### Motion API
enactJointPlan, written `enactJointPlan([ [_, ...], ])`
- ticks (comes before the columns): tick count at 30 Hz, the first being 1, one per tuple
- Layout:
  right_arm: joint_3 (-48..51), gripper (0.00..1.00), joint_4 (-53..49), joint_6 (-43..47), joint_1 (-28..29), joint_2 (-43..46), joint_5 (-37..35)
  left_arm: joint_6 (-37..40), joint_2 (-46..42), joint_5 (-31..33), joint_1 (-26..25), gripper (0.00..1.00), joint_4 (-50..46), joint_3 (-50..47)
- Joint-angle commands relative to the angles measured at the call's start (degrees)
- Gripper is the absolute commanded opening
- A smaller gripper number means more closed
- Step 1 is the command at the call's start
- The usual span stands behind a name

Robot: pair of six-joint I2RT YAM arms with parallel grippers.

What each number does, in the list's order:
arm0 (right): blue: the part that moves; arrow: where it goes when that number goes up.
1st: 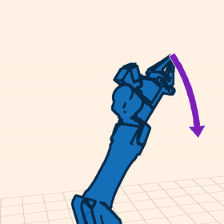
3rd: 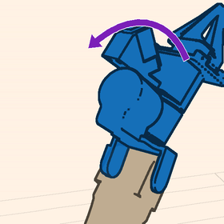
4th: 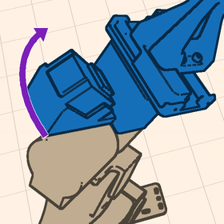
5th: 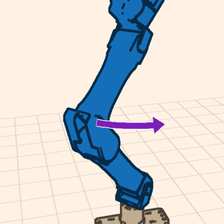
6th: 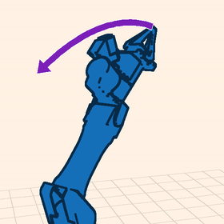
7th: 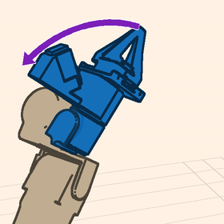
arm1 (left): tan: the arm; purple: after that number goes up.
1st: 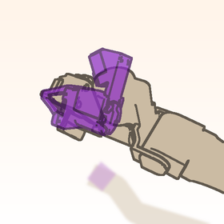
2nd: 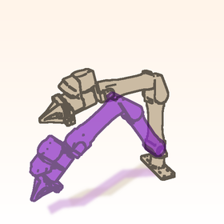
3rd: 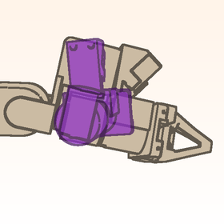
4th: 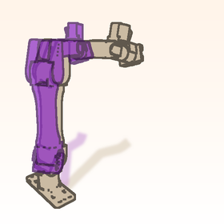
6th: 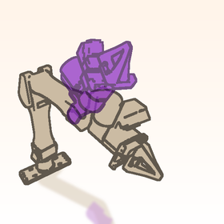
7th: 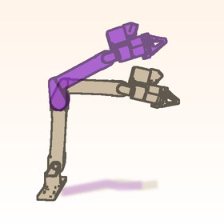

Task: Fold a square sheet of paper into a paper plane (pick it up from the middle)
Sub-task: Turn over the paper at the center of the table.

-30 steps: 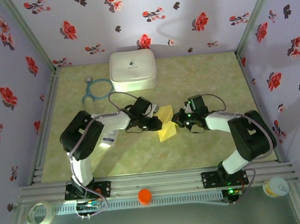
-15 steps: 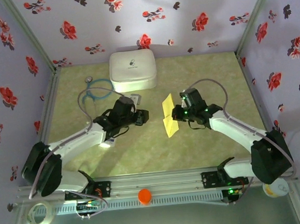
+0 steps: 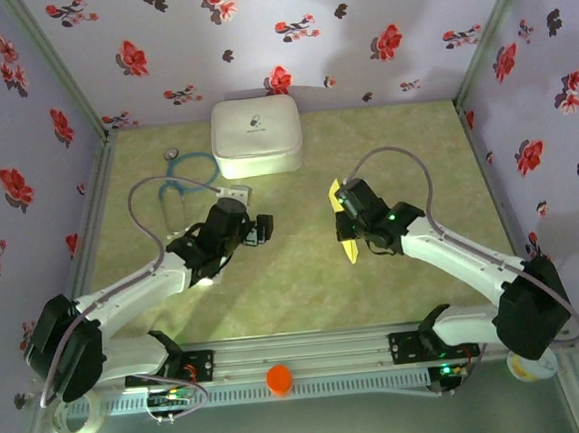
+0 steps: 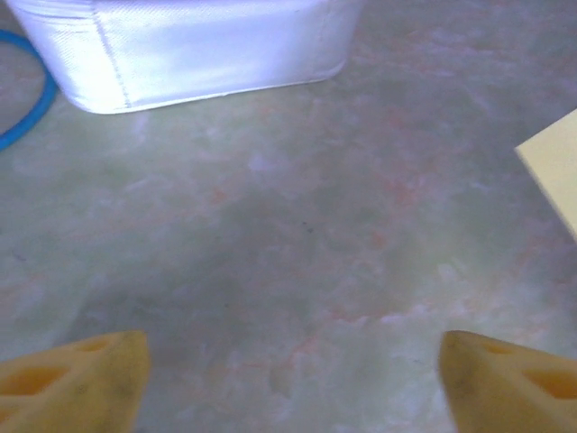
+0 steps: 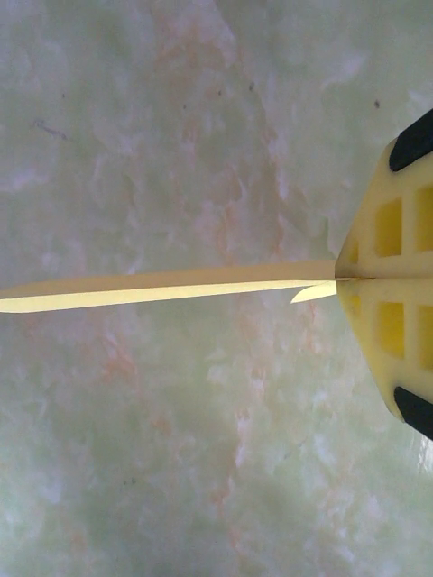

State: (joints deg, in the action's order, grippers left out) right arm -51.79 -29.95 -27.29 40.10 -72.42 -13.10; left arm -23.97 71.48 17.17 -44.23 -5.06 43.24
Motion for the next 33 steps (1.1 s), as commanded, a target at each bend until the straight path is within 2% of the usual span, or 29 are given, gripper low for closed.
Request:
enactJointPlan([
  [1, -3.26, 0.0, -4.4, 1.88, 1.95, -2.18, -7.37, -1.22, -1.43, 6.22, 0.59, 1.0, -3.14, -0.01],
  [3, -3.78, 0.0, -4.97, 2.28, 3.57, -3.08, -10.81, -2.47, -2.56, 7.32, 0.72, 1.0, -4.68, -0.27],
  [9, -7.37, 0.0, -9.96, 1.75, 8.57, -8.83, -24.62, -3.61, -7.91, 7.26, 1.03, 1.0, 0.04, -5.83],
  [13, -10.61, 0.0, -13.03, -0.92, 10.29, -14.89, -29.75, -4.95, -9.93, 7.12, 1.93, 1.0, 0.48, -7.62],
  [16, -12.36, 0.0, -12.94, -2.43, 11.47, -19.25, -30.16, -4.86, -10.47, 7.42, 2.26, 1.0, -0.59, -7.48],
  [21, -16.2, 0.01, -11.6, -4.16, 13.04, -27.03, -24.27, -8.49, -14.84, 13.86, 2.39, 0.99, -2.25, -8.89],
  [26, -19.59, 0.05, -7.99, -4.99, 13.78, -32.3, -13.85, -8.61, -18.17, 15.06, 2.62, 0.96, -3.34, -9.74],
  [29, -19.52, 0.08, -2.08, -5.25, 13.78, -33.18, -4.26, -8.55, -18.92, 15.34, 2.74, 0.92, -4.12, -9.58],
  [33, -18.23, 0.17, 5.39, -6.11, 13.0, -32.29, 6.46, -8.99, -18.67, 14.6, 2.82, 0.78, -4.08, -9.38],
])
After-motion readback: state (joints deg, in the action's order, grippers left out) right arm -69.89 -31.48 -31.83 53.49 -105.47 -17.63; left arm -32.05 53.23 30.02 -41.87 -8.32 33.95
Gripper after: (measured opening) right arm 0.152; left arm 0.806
